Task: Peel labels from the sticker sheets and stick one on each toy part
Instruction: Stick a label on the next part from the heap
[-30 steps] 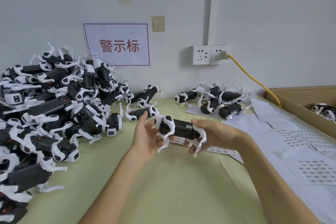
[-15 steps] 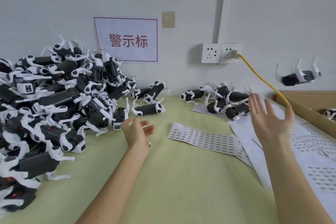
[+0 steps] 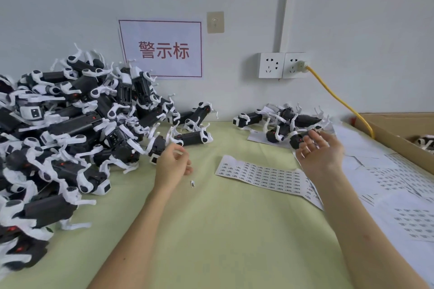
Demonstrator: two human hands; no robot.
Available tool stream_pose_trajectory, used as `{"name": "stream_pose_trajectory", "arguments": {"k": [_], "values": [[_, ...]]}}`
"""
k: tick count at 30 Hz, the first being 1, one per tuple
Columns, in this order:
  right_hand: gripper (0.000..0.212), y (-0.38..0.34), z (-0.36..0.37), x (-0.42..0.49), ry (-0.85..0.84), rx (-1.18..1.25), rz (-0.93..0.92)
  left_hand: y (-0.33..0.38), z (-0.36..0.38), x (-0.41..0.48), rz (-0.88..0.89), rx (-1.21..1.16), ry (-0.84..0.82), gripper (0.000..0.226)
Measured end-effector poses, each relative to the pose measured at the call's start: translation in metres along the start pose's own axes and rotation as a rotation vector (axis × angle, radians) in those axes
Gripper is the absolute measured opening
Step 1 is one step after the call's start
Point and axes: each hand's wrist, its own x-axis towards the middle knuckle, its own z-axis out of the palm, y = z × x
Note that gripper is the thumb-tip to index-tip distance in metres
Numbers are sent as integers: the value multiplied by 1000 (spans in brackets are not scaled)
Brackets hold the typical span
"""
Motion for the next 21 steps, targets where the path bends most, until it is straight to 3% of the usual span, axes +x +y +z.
{"name": "stream_pose_trajectory", "arguments": {"k": [2, 4, 6, 8, 11, 13, 15, 19, 21], "values": [[21, 1, 2, 0, -5, -31, -6, -2, 5, -4, 131, 140, 76, 9], [21, 3, 4, -1, -15, -57, -8, -4, 5, -4, 195, 207, 152, 31], [21, 5, 5, -1, -27, -74, -9, -7, -2, 1, 129, 217, 186, 62], [20, 6, 7, -2, -40, -87, -15, -10, -8, 9, -6, 178, 123, 75], [20, 8, 8, -3, -63, -113, -20, -11, -12, 16, -109, 16, 69, 55], [20, 9, 8, -4, -68, -130, -24, -11, -11, 14, -60, 0, 89, 30], [20, 10, 9, -4, -70, -144, -23, -11, -9, 8, 52, 119, 113, 19], [19, 10, 8, -4, -81, -150, -25, -2, -7, -3, 317, 530, 343, 28], [18, 11, 9, -5, -88, -159, -29, -1, -9, -3, 314, 673, 327, 40]]}}
